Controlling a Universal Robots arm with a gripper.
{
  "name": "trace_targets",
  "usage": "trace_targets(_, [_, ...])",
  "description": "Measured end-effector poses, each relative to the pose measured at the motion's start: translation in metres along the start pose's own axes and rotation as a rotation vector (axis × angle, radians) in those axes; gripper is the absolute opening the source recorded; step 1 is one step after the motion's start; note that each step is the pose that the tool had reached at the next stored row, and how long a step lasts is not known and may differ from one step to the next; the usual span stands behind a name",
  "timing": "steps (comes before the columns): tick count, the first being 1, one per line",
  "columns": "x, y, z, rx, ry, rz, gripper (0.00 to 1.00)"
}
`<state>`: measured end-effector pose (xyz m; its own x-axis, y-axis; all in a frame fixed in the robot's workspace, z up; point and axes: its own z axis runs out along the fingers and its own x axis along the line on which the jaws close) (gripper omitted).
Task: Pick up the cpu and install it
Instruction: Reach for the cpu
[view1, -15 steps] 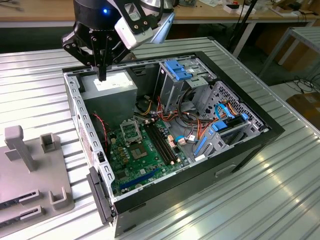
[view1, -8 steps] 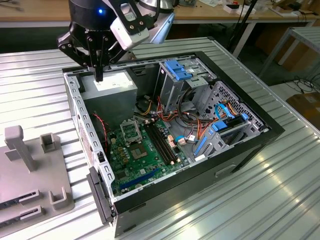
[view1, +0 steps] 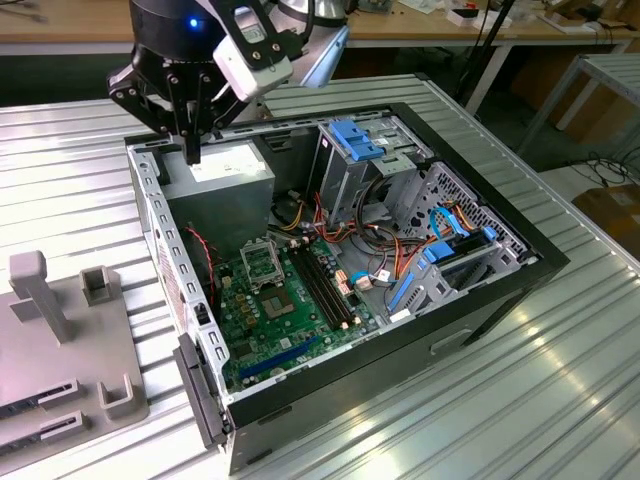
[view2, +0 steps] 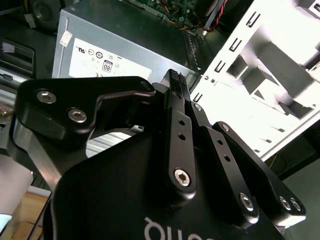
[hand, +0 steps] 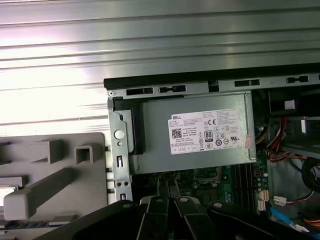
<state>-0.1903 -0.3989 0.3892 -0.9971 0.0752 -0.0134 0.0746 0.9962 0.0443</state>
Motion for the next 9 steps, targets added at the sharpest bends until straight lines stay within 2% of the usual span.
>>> trace_targets(9, [0.0086, -0.0006, 0.0000, 0.0001, 0.0010, 0.000, 0.11])
